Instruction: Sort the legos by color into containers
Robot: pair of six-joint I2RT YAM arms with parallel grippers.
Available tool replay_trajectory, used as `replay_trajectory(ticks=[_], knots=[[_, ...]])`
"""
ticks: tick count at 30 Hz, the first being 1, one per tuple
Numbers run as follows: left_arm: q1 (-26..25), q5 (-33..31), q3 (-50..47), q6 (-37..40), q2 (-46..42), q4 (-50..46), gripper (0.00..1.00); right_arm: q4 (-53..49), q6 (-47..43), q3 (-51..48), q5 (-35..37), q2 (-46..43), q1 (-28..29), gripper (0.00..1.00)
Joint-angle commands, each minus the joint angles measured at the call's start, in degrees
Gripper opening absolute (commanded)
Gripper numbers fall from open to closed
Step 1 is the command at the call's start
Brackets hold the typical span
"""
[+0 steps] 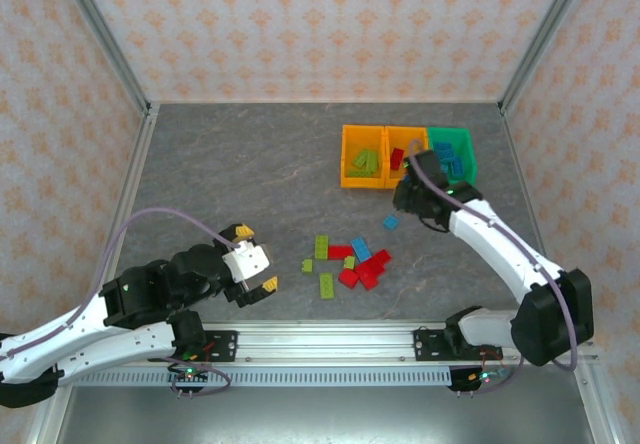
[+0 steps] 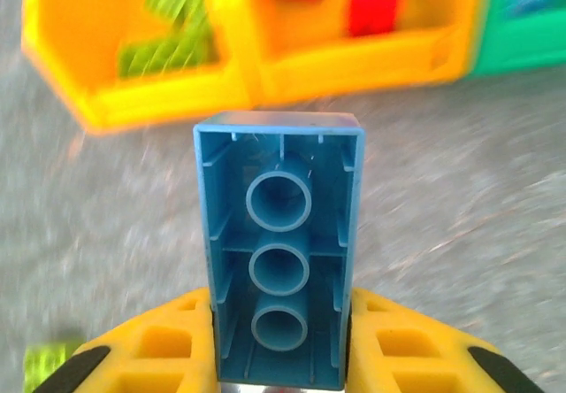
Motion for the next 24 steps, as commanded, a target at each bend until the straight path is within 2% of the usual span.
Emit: replay_trajectory(ticks=[1,5,9,11,13,15,19,24], knots=[[0.38,-1.00,-0.36,-0.79,-0.58,1.15,1.00,3.96,2.32,3.21,3.39,1.92,-9.43,0.26],[0.46,-1.10,-0.28,-1.12,-0.48,1.24,1.00,3.42,1.01,13.38,1.37,15.33,-18.51,0.26],[0.53,-3.04,0.04,-3.06,-0.17,1.70,1.00,-0.58,0.39,26.39,-0.18,29.99,-21.58,0.29],[0.59,-4.71,0.17,-4.66,0.01,1.93,1.00,-1.94,0.80,30.74,-0.37,34.32,-21.59,0.38],[0.71,-6.37,0.49,-6.34,0.22,1.90,1.00,-3.28,1.54,33.83,-0.91,36.59,-21.68,0.56],[0.88,-8.43,0.65,-7.90,0.55,1.80,1.00,-5.27,2.37,35.53,-0.63,36.41,-21.59,0.64],[1.44,-11.35,0.85,-9.67,1.84,2.59,1.00,-4.59,3.64,31.17,-4.56,29.40,-21.09,0.69],[2.46,-20.40,0.61,-18.50,3.94,6.21,1.00,-2.40,2.44,19.91,-10.50,15.16,-14.24,0.74]])
